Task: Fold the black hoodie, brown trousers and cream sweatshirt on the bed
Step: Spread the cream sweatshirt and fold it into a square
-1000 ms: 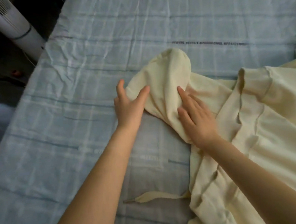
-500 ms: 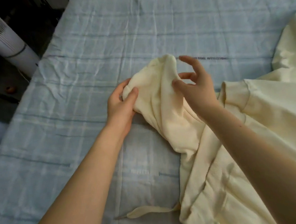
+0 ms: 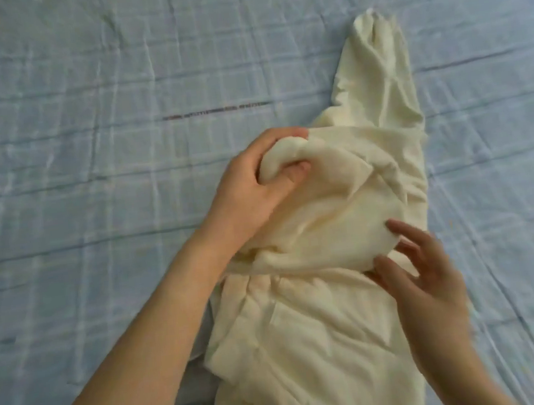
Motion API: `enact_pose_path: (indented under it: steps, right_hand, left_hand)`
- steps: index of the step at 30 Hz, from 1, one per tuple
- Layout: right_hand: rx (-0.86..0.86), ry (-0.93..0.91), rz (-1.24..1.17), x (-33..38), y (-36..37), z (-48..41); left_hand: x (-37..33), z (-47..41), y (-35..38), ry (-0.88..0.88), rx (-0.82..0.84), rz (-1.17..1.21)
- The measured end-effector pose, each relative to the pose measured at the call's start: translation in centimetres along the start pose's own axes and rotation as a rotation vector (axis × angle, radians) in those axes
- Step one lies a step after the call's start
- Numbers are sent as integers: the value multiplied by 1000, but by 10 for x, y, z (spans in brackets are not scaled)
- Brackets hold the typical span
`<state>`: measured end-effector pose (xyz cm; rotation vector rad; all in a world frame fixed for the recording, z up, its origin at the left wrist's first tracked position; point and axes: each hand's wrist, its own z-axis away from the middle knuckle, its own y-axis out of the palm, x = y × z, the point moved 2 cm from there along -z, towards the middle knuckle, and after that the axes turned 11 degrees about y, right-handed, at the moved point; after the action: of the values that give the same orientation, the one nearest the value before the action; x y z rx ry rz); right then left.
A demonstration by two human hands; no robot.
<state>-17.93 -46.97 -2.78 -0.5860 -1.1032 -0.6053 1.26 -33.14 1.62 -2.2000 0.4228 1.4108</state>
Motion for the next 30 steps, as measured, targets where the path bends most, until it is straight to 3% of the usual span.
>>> enact_pose_path:
  steps: [3,5,6,8,11,13,15,19,26,30]
  right_hand:
    - [-109,268,-35,-48,-32,5]
    - [-213,295,167,-54,-47,-2]
    - [-277,262,249,-50,-52,-6]
    - [-316,134,293,-35,-52,-13]
    - [-227,-162,387,-3,-25,-21]
    - [-91,-364,545,10,7,-29]
    - [7,-451,817,2,33,-40]
    - [53,-381,1238,-68,38,-61]
    - [25,-307,1304,-64,42,-58]
    - [-57,-343,1053,-47,32,2]
  left_hand:
    - [22,32,84,87,480,-510]
    - [39,63,120,90,827,-870]
    - [44,73,127,72,909,-926]
    - [44,78,121,117,874,-832]
    - [37,66,85,259,509,-827]
    - [44,59,59,147,358,-1010]
    - [60,64,57,-16,452,-1092]
    - [100,90,79,-53,607,-1125]
    - [94,80,71,-47,627,-1091]
    - [60,123,41,62,444,-1004]
